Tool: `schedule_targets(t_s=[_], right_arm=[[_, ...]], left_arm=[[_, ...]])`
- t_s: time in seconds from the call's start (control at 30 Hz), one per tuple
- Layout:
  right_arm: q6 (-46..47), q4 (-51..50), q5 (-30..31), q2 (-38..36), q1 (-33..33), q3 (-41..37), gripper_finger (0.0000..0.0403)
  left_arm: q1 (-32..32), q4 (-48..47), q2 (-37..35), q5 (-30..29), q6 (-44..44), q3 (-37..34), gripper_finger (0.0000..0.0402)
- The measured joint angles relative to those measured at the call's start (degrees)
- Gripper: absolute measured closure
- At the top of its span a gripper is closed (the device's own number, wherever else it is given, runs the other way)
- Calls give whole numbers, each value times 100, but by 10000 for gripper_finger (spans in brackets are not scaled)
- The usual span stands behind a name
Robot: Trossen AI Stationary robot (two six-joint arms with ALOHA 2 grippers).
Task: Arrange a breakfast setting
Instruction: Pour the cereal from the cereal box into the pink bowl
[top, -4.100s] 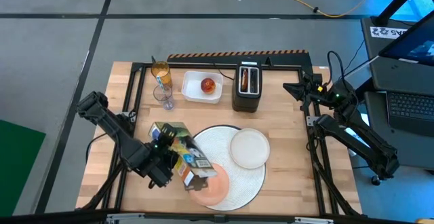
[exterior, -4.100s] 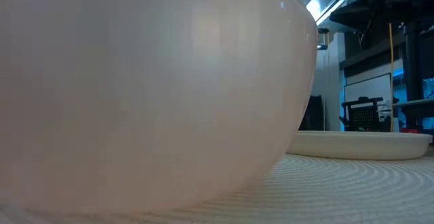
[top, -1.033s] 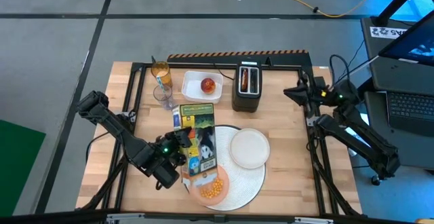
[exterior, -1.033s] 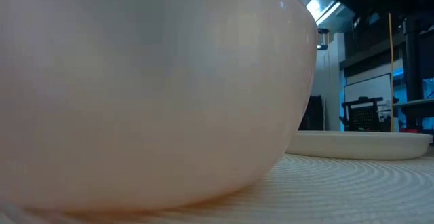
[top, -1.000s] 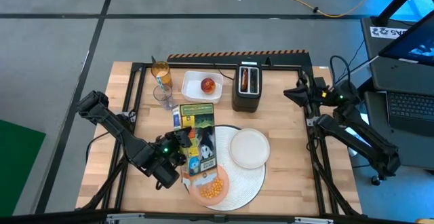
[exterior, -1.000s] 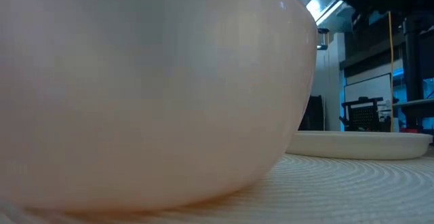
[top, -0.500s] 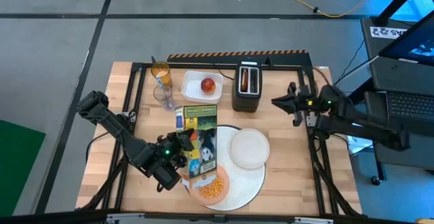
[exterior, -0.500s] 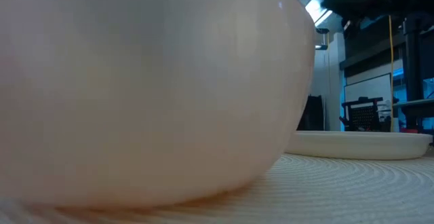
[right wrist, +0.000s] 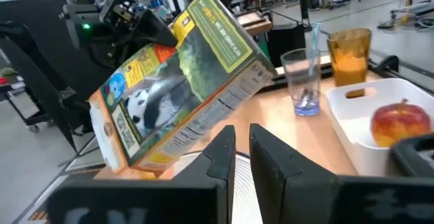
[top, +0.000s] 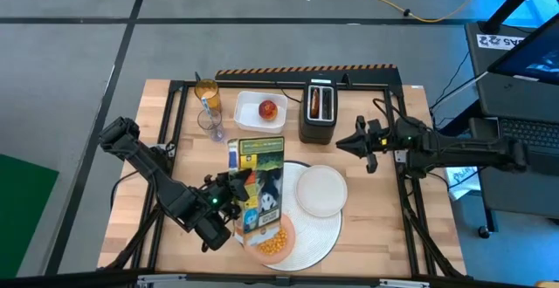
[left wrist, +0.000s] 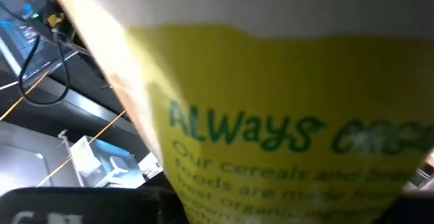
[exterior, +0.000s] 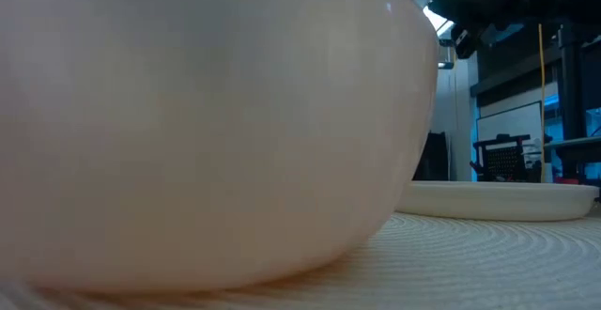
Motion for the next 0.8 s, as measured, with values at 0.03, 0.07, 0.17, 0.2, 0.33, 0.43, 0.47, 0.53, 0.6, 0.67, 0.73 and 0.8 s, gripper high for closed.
schedule_targets(t_s=[0.03, 0.07, 0.17, 0.2, 0.33, 0.43, 0.47, 0.53, 0.6, 0.67, 0.73, 0.8], right_arm=[[51, 90, 25, 49, 41, 0, 366], [60, 176, 39, 90, 75, 2, 366], [90, 294, 48, 162, 167, 2, 366], [115, 299, 50, 177, 195, 2, 366], [223, 308, 62, 181, 228, 2, 366], [222, 308, 98, 181, 227, 2, 366], [222, 309, 136, 181, 227, 2, 366], [220, 310, 217, 181, 227, 2, 366], [220, 308, 243, 181, 225, 2, 366], [220, 308, 243, 181, 225, 2, 366], [220, 306, 243, 181, 225, 2, 366], [220, 294, 243, 181, 225, 2, 366]], left_arm=[[-14, 42, 0, -28, 4, 0, 281], [-29, 63, 0, -41, 4, 0, 281], [-76, 56, 0, -46, 7, 0, 281], [-80, 57, 0, -66, 21, 0, 281], [-80, 57, 0, -189, 91, 0, 281], [-79, 57, 0, -203, 93, 0, 281], [-74, 57, 0, -206, 92, 0, 281], [-73, 55, 0, -269, 94, 0, 281], [-78, 57, 0, -410, 100, 0, 281], [-84, 57, 0, -509, 107, 0, 281], [-86, 60, 0, -497, 198, 0, 281], [-89, 70, 0, -492, 316, 0, 281]])
